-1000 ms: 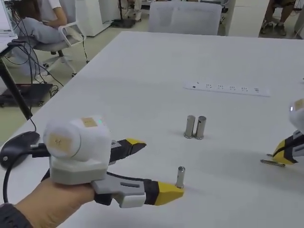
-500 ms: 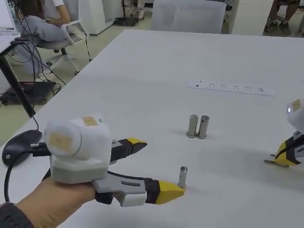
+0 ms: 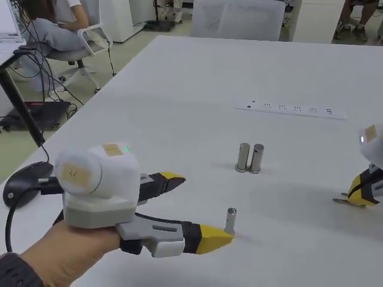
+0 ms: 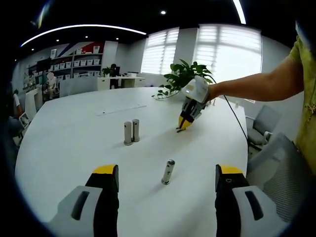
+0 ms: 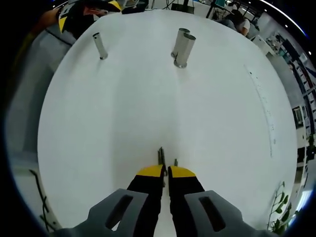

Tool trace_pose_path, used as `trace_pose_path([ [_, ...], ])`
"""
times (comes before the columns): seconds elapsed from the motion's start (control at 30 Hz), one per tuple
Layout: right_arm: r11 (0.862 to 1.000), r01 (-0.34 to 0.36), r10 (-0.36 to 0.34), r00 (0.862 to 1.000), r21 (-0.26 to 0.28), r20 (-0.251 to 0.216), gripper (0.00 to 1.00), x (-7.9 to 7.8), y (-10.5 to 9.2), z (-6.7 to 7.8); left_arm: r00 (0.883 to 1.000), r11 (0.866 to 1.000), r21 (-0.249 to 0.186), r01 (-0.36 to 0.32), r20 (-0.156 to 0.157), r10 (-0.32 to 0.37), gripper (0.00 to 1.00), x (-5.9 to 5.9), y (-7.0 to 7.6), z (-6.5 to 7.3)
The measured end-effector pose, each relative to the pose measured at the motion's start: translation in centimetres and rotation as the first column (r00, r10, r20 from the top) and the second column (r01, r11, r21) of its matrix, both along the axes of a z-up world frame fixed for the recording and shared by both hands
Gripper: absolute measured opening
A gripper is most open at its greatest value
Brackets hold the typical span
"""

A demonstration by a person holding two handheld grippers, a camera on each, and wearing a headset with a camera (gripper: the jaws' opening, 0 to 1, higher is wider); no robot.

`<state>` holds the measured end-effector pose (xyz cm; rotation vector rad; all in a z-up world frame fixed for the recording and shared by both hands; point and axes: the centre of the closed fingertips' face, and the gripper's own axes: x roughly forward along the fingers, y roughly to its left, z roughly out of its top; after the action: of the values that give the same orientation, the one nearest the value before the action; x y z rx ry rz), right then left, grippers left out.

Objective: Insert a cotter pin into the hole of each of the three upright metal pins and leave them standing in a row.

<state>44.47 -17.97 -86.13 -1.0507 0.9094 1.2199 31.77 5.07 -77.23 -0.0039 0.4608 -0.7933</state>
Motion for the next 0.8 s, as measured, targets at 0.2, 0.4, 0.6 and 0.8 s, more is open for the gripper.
trace_pose_path([
  [0.2,1.000,-0.013,0.013,1.000,-0.012,-0.012,0.05,-0.33,-0.12,-0.01,1.000,1.000,-0.002,-0.003,0.002,0.003,0.80,0.07,0.00,0.07],
  [0.4,1.000,-0.013,0.013,1.000,-0.017,0.001,0.06,-0.01,-0.21,0.01,1.000,1.000,-0.003,-0.002,0.001,0.002,0.80,0.05,-0.03,0.07],
  [0.6,1.000,-0.013,0.013,1.000,-0.013,-0.003,0.06,0.12,0.00,0.04,1.000,1.000,-0.001,-0.001,0.001,0.001,0.79,0.01,-0.04,0.04],
  [0.8,1.000,-0.015,0.015,1.000,-0.015,-0.005,0.06,0.17,0.04,-0.07,1.000,1.000,-0.002,-0.005,0.002,0.005,0.79,-0.01,0.09,0.07],
])
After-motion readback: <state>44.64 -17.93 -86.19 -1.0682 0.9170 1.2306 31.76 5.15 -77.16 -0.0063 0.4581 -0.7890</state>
